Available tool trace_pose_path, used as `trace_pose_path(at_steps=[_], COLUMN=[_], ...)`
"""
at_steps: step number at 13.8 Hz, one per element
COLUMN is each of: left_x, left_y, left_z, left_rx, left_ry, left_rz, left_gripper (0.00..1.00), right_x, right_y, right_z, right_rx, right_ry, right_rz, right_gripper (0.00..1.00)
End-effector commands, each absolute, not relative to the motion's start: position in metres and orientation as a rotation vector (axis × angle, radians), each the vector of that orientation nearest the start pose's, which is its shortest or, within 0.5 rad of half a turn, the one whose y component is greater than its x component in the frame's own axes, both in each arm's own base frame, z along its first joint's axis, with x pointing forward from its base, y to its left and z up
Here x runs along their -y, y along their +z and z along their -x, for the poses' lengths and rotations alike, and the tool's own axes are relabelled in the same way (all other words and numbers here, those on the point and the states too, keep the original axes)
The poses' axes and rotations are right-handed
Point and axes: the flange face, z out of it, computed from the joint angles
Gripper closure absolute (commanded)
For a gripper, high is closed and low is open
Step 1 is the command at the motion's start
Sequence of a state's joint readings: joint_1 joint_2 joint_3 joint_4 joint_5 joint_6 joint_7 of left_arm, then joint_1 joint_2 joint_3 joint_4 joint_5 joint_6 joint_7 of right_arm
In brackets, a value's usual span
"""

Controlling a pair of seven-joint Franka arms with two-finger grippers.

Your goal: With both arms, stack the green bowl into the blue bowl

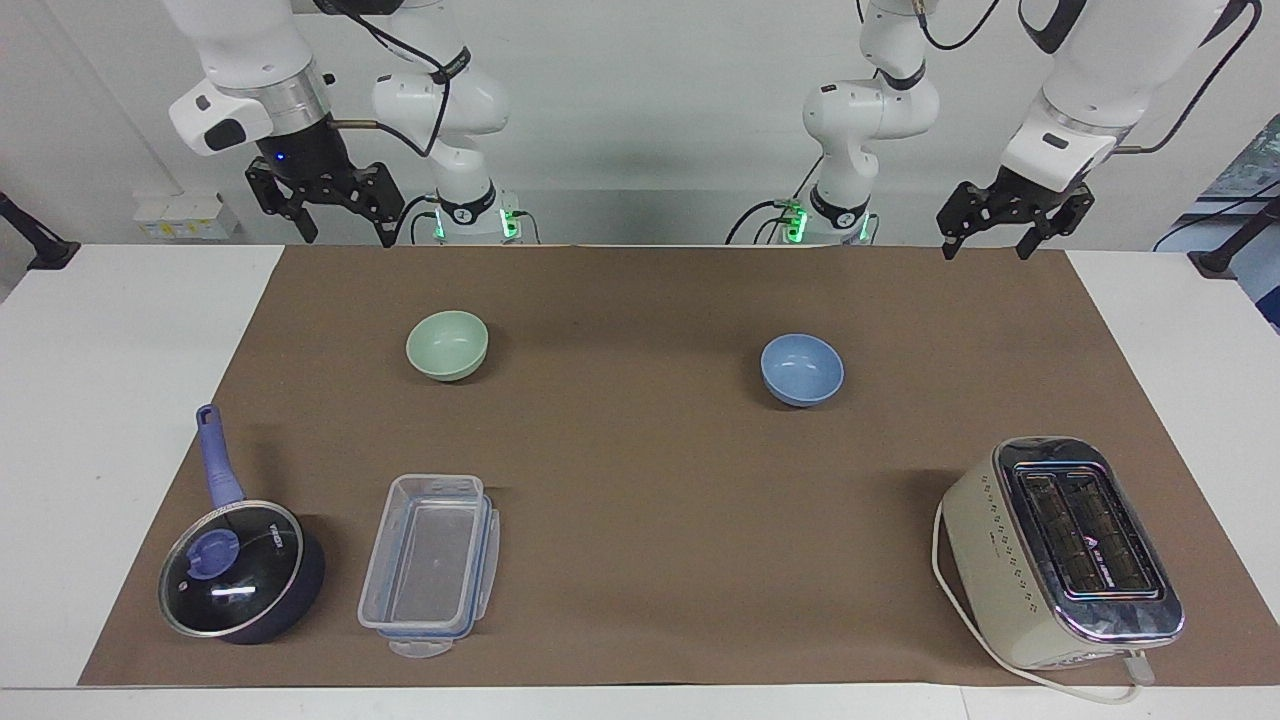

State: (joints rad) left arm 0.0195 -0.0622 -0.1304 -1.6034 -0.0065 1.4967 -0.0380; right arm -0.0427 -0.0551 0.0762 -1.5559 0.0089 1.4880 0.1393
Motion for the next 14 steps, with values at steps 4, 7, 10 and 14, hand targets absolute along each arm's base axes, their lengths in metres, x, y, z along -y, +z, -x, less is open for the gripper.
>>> trace_pose_path(at_steps=[4, 7, 10, 14], left_x=[0.0517, 0.0517, 0.0445, 0.0447], left_y=[0.6322, 0.6316, 0.6308, 0.6303], left_z=[-0.5193, -0.5187, -0.5198, -0.5188], left_rx=[-0.123, -0.123, -0.101, -0.092], left_ry=[0.1, 0.102, 0.105, 0.108], left_rz=[3.118, 3.117, 3.119, 3.12], left_gripper=[0.0, 0.0, 0.0, 0.0], right_x=[-0.0163, -0.0187, -0.0176, -0.0094], right_y=[0.6536, 0.6537, 0.654, 0.654], right_z=[-0.5361, -0.5368, -0.5358, -0.536], right_rx=[-0.18, -0.169, -0.17, -0.189], right_ry=[0.101, 0.083, 0.082, 0.082], right_rz=[3.116, 3.111, 3.114, 3.112], right_gripper=[0.0, 0.0, 0.0, 0.0])
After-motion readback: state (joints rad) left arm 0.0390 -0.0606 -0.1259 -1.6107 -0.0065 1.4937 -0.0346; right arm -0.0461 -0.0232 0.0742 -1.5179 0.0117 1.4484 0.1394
